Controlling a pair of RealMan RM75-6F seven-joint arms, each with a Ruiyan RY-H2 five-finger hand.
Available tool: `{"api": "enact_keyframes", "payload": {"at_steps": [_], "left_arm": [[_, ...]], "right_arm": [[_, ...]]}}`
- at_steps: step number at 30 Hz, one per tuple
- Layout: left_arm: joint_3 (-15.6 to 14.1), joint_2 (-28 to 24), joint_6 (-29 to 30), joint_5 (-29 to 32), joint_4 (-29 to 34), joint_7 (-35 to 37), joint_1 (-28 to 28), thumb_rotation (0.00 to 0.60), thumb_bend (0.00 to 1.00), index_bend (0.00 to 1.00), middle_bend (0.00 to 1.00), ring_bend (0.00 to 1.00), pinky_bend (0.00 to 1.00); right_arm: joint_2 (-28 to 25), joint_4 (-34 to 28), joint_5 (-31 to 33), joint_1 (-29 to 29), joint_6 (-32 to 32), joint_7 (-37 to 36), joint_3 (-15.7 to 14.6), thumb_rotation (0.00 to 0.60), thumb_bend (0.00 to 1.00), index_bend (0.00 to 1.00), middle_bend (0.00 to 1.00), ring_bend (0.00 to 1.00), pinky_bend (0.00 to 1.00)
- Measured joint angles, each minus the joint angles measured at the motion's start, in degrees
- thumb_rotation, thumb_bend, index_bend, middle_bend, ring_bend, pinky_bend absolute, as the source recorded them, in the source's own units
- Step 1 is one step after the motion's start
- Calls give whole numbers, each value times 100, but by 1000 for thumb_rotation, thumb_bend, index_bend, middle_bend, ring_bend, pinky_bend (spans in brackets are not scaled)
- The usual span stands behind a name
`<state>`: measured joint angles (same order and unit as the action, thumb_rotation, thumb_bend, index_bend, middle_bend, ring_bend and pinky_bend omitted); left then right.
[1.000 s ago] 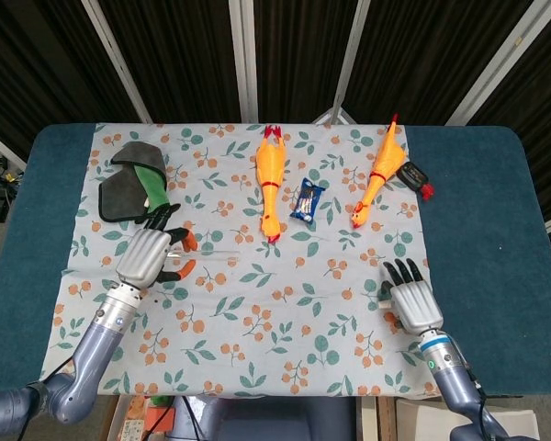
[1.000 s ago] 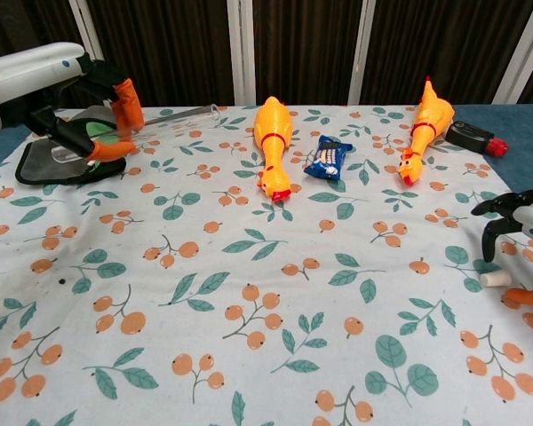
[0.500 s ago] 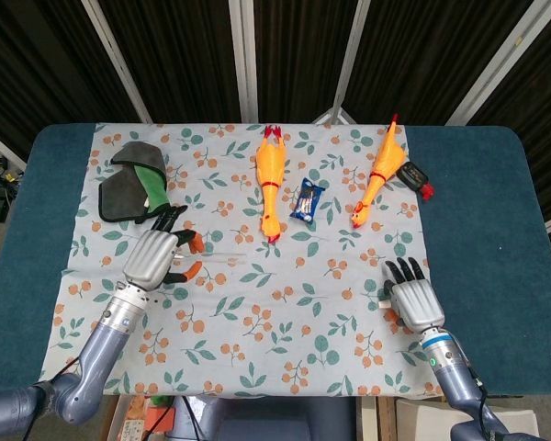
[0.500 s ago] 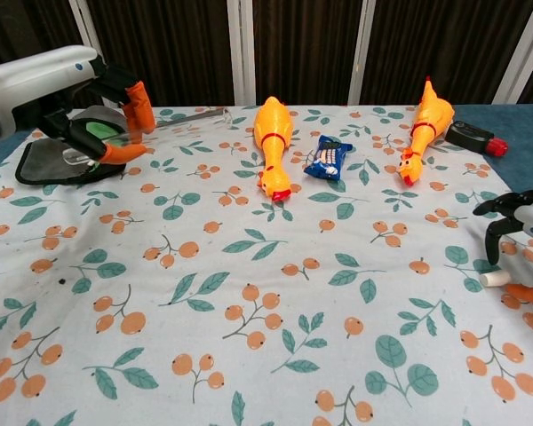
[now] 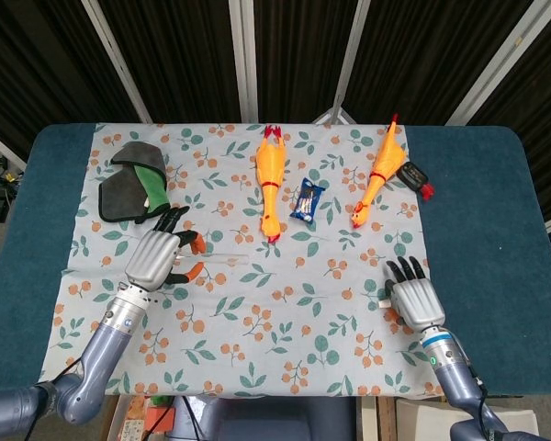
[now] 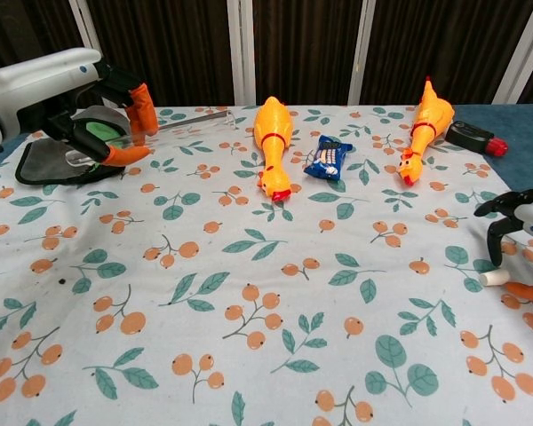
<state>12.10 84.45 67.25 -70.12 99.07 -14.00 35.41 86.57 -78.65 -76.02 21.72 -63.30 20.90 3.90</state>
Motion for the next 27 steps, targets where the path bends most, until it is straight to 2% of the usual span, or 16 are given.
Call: {"api": "enact_keyframes", "payload": {"at_steps": [12, 20, 27], "left_arm": [[23, 0, 12, 30, -34, 16, 5, 600, 828, 662, 532, 61, 0], [31, -35, 12, 25, -32, 43, 3, 600, 831, 662, 532, 61, 0], [49, -15, -20, 42, -54, 55, 33, 600, 832, 662, 532, 61, 0]], "right_arm": [[46, 38, -8, 29, -1, 7, -38, 600, 345, 518, 150, 39, 0], [96, 73, 23, 15, -18, 23, -65, 600, 394, 644, 186, 51, 0], [39, -31, -103, 33, -188, -38, -5, 600, 399, 661, 195, 57, 0]]}}
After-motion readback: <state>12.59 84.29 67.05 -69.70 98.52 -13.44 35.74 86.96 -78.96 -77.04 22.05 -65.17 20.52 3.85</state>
